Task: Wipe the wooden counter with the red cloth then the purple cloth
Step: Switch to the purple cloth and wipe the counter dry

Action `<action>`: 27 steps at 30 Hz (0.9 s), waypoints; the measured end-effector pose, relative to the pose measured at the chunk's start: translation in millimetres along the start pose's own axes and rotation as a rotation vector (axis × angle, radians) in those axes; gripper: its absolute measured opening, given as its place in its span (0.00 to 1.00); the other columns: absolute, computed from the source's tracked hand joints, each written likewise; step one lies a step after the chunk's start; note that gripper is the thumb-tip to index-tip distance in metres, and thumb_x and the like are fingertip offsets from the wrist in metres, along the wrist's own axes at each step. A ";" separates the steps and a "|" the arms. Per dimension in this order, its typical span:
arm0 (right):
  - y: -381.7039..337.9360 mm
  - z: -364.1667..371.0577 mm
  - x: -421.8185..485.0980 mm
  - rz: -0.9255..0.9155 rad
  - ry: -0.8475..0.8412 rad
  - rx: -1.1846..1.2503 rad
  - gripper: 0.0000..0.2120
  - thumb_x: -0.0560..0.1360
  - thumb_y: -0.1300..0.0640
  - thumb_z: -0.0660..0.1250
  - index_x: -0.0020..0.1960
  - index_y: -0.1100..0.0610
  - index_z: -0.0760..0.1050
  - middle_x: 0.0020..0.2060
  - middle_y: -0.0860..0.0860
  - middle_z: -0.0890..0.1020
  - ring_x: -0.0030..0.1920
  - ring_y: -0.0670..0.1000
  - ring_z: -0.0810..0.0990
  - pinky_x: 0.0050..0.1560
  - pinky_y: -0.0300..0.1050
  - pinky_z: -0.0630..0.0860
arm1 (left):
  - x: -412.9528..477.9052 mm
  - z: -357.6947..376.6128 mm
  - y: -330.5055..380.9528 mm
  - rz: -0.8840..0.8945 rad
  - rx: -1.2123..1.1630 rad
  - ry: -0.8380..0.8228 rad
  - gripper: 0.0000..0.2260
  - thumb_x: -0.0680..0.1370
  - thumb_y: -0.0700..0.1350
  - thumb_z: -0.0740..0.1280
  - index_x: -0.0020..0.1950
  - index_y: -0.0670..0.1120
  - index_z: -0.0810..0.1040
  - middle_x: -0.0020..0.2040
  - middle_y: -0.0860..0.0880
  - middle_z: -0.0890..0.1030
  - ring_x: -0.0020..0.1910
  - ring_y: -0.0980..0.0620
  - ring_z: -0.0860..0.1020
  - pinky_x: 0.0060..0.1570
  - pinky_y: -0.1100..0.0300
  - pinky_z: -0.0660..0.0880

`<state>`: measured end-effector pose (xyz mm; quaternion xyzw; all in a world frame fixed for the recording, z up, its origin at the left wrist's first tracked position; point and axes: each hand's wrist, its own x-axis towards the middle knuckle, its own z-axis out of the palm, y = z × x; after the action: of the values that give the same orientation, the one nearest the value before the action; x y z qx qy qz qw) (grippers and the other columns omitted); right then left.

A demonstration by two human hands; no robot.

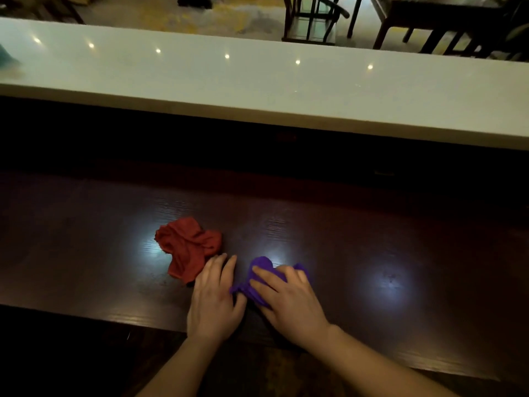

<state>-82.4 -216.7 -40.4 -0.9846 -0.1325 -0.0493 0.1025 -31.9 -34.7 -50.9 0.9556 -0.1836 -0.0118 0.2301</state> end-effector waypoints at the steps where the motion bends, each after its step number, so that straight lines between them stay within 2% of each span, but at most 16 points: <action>1: 2.7 -2.4 -5.2 0.000 -0.014 -0.014 0.18 0.75 0.43 0.61 0.64 0.44 0.74 0.69 0.43 0.73 0.57 0.55 0.76 0.51 0.52 0.73 | -0.2 -0.3 -0.2 0.002 0.003 -0.007 0.30 0.70 0.52 0.60 0.71 0.41 0.72 0.69 0.40 0.74 0.70 0.39 0.70 0.68 0.43 0.69; 3: 5.7 -6.0 -6.5 0.012 -0.046 -0.035 0.19 0.74 0.44 0.62 0.64 0.45 0.75 0.68 0.43 0.74 0.57 0.55 0.76 0.52 0.52 0.73 | -1.4 -0.9 0.3 0.001 -0.005 -0.012 0.28 0.71 0.51 0.62 0.69 0.41 0.74 0.69 0.39 0.75 0.70 0.38 0.71 0.67 0.43 0.69; 5: 4.3 -8.6 2.3 0.107 -0.056 -0.027 0.19 0.73 0.45 0.64 0.62 0.46 0.76 0.67 0.44 0.75 0.55 0.56 0.76 0.52 0.53 0.73 | -2.3 -1.4 1.6 0.007 -0.048 -0.018 0.24 0.71 0.48 0.64 0.66 0.41 0.76 0.68 0.39 0.76 0.70 0.39 0.71 0.68 0.43 0.69; 8: -17.3 -2.8 15.8 0.219 -0.022 -0.034 0.20 0.69 0.47 0.69 0.60 0.47 0.78 0.65 0.45 0.77 0.52 0.56 0.76 0.51 0.53 0.73 | -13.0 -15.7 -9.2 0.068 -0.046 -0.037 0.22 0.73 0.48 0.61 0.64 0.41 0.78 0.65 0.41 0.78 0.66 0.41 0.76 0.66 0.48 0.71; 11: -54.0 12.2 27.6 0.102 0.006 -0.010 0.20 0.66 0.48 0.71 0.58 0.48 0.79 0.63 0.45 0.79 0.51 0.56 0.78 0.49 0.52 0.74 | -29.0 -38.0 -43.2 0.063 0.050 -0.031 0.21 0.73 0.48 0.60 0.62 0.43 0.79 0.61 0.43 0.80 0.60 0.43 0.79 0.62 0.50 0.72; 14: -85.5 18.0 49.3 0.011 0.012 0.005 0.18 0.65 0.47 0.71 0.55 0.47 0.80 0.61 0.44 0.80 0.52 0.55 0.80 0.47 0.50 0.76 | -36.7 -56.8 -73.5 -0.043 0.119 -0.004 0.21 0.73 0.49 0.59 0.60 0.44 0.81 0.60 0.44 0.80 0.59 0.43 0.79 0.59 0.45 0.74; 17: -88.0 19.7 58.9 -0.027 -0.004 0.012 0.18 0.68 0.46 0.69 0.58 0.46 0.78 0.63 0.44 0.78 0.55 0.55 0.78 0.49 0.51 0.75 | -33.0 -55.3 -78.2 -0.040 0.206 -0.012 0.22 0.72 0.51 0.58 0.59 0.42 0.80 0.60 0.41 0.79 0.60 0.39 0.78 0.62 0.38 0.72; 20: -58.8 19.1 39.8 -0.109 -0.020 -0.009 0.20 0.68 0.44 0.67 0.60 0.45 0.76 0.65 0.43 0.76 0.56 0.53 0.77 0.50 0.50 0.75 | -24.7 -47.9 -70.1 -0.101 0.189 0.000 0.23 0.73 0.55 0.57 0.59 0.42 0.78 0.59 0.39 0.77 0.61 0.37 0.76 0.66 0.33 0.67; 22: -28.7 13.3 32.9 -0.041 -0.039 -0.021 0.21 0.69 0.43 0.66 0.62 0.44 0.76 0.67 0.42 0.75 0.57 0.54 0.77 0.53 0.51 0.74 | -23.4 -42.1 -67.3 -0.133 0.171 0.022 0.23 0.74 0.57 0.56 0.60 0.42 0.77 0.60 0.39 0.75 0.63 0.37 0.74 0.70 0.34 0.61; 24: -5.6 5.5 45.0 0.129 -0.035 -0.036 0.20 0.72 0.43 0.66 0.63 0.44 0.75 0.69 0.42 0.73 0.60 0.56 0.74 0.57 0.53 0.70 | -25.5 -36.5 -68.0 -0.131 0.178 0.025 0.25 0.76 0.57 0.55 0.62 0.42 0.76 0.63 0.38 0.74 0.66 0.38 0.71 0.73 0.35 0.55; 27: -3.4 7.1 65.5 0.359 -0.004 -0.032 0.19 0.75 0.42 0.63 0.65 0.44 0.73 0.70 0.43 0.71 0.64 0.56 0.69 0.61 0.52 0.65 | -27.2 -32.8 -70.3 -0.119 0.213 0.027 0.25 0.77 0.57 0.54 0.64 0.42 0.75 0.66 0.39 0.73 0.70 0.38 0.69 0.74 0.35 0.53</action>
<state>-19.9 -195.6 -38.6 -0.9941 0.0459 -0.0303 0.0937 -29.5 47.5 -54.5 0.9839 -0.1234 0.0068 0.1288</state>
